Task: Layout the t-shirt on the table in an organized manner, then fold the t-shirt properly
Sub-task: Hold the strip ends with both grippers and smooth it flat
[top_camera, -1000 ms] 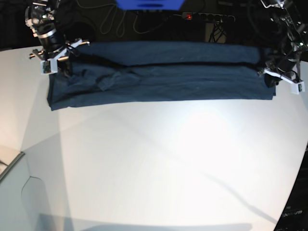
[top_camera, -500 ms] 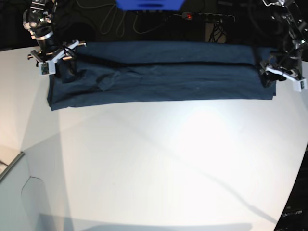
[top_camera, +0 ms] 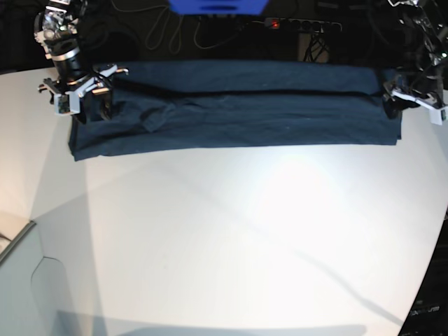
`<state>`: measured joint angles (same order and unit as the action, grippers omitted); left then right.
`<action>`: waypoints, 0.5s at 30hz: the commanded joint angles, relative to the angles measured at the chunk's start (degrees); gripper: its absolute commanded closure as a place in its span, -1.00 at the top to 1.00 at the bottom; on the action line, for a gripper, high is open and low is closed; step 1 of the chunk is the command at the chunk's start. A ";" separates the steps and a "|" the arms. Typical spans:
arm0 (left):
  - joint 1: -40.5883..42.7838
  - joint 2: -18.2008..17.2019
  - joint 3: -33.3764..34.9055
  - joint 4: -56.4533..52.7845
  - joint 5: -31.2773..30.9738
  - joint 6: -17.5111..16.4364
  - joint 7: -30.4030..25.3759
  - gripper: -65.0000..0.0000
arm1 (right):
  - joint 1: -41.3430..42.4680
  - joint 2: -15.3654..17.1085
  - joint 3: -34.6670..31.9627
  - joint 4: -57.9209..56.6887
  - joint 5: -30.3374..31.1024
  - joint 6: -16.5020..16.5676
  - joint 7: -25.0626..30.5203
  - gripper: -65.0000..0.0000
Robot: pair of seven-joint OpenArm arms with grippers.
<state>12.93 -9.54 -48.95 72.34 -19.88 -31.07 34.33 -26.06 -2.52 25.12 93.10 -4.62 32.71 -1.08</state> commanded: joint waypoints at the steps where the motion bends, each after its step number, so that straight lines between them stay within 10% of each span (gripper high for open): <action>1: -0.66 -0.88 0.55 -0.20 -0.74 -0.18 -1.05 0.28 | -0.18 0.19 0.15 0.83 0.71 0.13 1.30 0.05; 11: -1.72 -1.32 2.75 -4.07 -0.74 -0.18 -0.96 0.25 | -0.27 0.19 0.15 0.83 0.71 0.13 1.30 0.05; 15: -1.72 -1.32 2.75 -4.34 -0.74 -0.18 -0.96 -0.12 | -0.35 0.11 0.15 0.83 0.71 0.13 1.21 0.05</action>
<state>10.96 -10.41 -46.09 67.68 -20.82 -31.24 32.58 -26.24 -2.70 25.12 93.10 -4.62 32.73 -1.30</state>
